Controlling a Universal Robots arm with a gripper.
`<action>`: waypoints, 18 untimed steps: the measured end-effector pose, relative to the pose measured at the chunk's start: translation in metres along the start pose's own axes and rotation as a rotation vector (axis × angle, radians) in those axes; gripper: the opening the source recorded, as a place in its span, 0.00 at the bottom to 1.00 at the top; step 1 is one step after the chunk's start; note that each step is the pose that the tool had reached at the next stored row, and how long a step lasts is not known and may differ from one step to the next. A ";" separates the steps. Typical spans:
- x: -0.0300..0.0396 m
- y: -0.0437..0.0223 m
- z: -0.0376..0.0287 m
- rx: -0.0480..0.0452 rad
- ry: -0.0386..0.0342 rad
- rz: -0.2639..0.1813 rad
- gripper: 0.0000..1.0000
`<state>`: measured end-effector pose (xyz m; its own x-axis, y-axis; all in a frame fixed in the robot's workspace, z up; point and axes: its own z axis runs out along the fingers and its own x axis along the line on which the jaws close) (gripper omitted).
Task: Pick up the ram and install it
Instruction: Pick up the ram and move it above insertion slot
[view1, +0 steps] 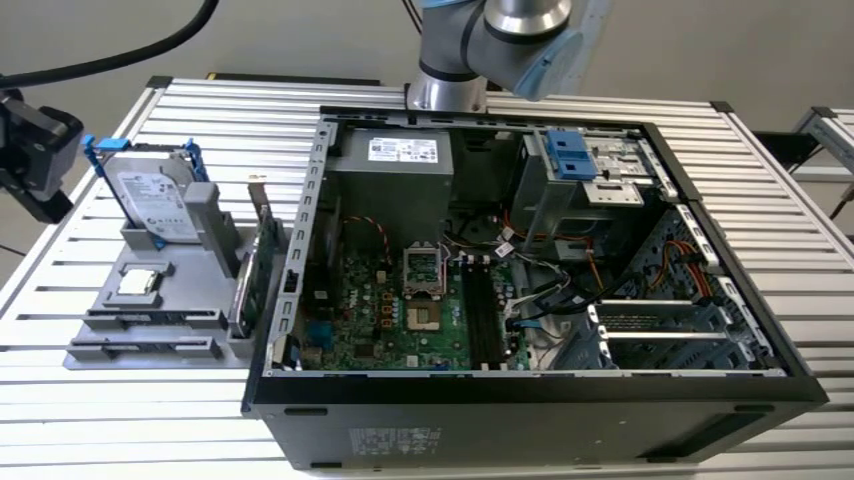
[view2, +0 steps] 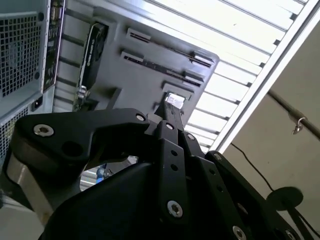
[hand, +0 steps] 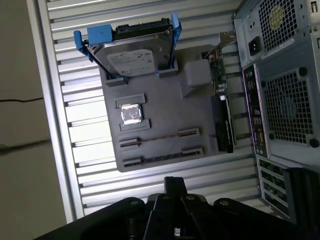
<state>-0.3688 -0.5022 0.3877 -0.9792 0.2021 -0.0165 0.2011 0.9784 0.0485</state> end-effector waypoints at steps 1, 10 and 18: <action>0.0000 0.0000 0.0002 0.0002 -0.0005 0.012 0.00; 0.0001 -0.0001 0.0015 0.0022 -0.0062 0.129 0.00; 0.0001 -0.0001 0.0021 0.0031 -0.0090 0.186 0.00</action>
<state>-0.3689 -0.5022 0.3856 -0.9248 0.3801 -0.0165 0.3789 0.9242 0.0485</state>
